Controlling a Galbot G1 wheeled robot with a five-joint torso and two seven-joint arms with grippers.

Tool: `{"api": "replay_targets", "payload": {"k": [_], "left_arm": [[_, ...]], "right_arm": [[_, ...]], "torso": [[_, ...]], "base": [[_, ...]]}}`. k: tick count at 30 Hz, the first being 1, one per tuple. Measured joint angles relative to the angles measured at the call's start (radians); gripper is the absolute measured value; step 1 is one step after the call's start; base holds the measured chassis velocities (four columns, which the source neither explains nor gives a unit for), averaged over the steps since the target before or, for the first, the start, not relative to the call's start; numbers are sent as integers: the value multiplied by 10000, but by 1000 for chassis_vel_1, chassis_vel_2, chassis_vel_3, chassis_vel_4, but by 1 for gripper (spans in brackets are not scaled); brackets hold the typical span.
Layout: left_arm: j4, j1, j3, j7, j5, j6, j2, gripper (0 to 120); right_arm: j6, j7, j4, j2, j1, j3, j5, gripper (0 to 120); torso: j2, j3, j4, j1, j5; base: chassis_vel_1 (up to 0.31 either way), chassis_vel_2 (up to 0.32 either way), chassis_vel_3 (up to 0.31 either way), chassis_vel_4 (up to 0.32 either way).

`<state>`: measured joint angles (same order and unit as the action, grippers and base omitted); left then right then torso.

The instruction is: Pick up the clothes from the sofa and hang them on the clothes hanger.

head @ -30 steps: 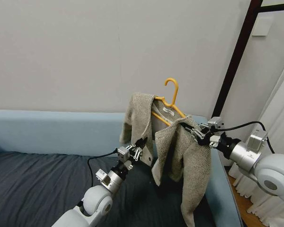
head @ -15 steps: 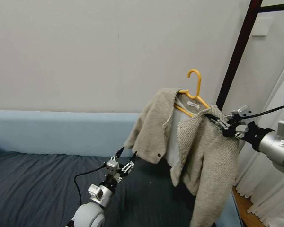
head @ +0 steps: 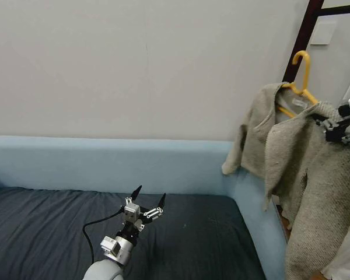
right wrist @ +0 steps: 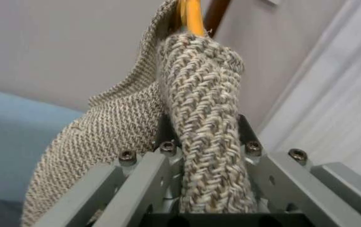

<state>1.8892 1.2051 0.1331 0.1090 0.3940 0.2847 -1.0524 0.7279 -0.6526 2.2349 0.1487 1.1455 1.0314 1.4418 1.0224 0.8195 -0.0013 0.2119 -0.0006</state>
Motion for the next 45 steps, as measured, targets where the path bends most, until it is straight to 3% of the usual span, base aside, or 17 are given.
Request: {"api": "replay_targets", "payload": {"k": [2, 5, 10, 15, 26, 31, 36, 40, 41, 45], "left_arm": [[26, 54, 24, 24, -29, 15, -18, 100], [121, 187, 95, 110, -112, 38, -79, 100], [133, 151, 78, 142, -120, 38, -93, 100], [22, 89, 41, 147, -140, 29, -175, 100], [-470, -427, -196, 146, -141, -83, -312, 100], [-862, -696, -374, 150, -129, -102, -394, 100], [-988, -771, -431, 151, -126, -124, -436, 100], [-905, -678, -308, 187, -106, -128, -258, 100], [-905, -678, -308, 187, -106, -128, -258, 100], [-787, -534, -111, 299, -65, -127, 30, 100]], "right_arm": [[-4, 3, -292, -37, -17, -24, -100, 9], [-263, 236, -1572, 32, -1036, -1417, -709, 9], [-742, 552, -2553, 227, -1590, -2343, -1859, 9], [-1182, 1115, -3502, 232, -1663, -2697, -3202, 9], [-1758, 1746, -4696, 618, -1871, -3054, -3690, 9], [-1758, 1842, -4475, 1483, -1651, -3137, -4274, 9], [-1802, 1879, -4809, 2520, -2865, -4222, -4999, 9], [-2602, 1840, -5803, 3399, -4694, -6049, -5828, 9], [-2602, 1840, -5803, 3399, -4694, -6049, -5828, 9], [-2669, 1558, -6445, 3825, -6210, -7722, -5862, 9]], "torso": [[-1, 0, 0, 0, 0], [0, 0, 0, -1, -1], [-2, 2, 1, 0, 4], [-2, 2, 0, 0, -3], [-2, 1, -4, 0, -3], [-2, 2, 1, 0, -2], [-1, 1, -2, 0, 0], [-1, 1, 2, 0, -5], [-1, 1, 2, 0, -5], [-3, 4, 7, 2, 2]], "base": [[0, 0, 0, 0], [0, 0, 0, 0], [0, 0, 0, 0], [0, 0, 0, 0], [0, 0, 0, 0], [0, 0, 0, 0], [0, 0, 0, 0], [0, 0, 0, 0], [0, 0, 0, 0], [0, 0, 0, 0]]}}
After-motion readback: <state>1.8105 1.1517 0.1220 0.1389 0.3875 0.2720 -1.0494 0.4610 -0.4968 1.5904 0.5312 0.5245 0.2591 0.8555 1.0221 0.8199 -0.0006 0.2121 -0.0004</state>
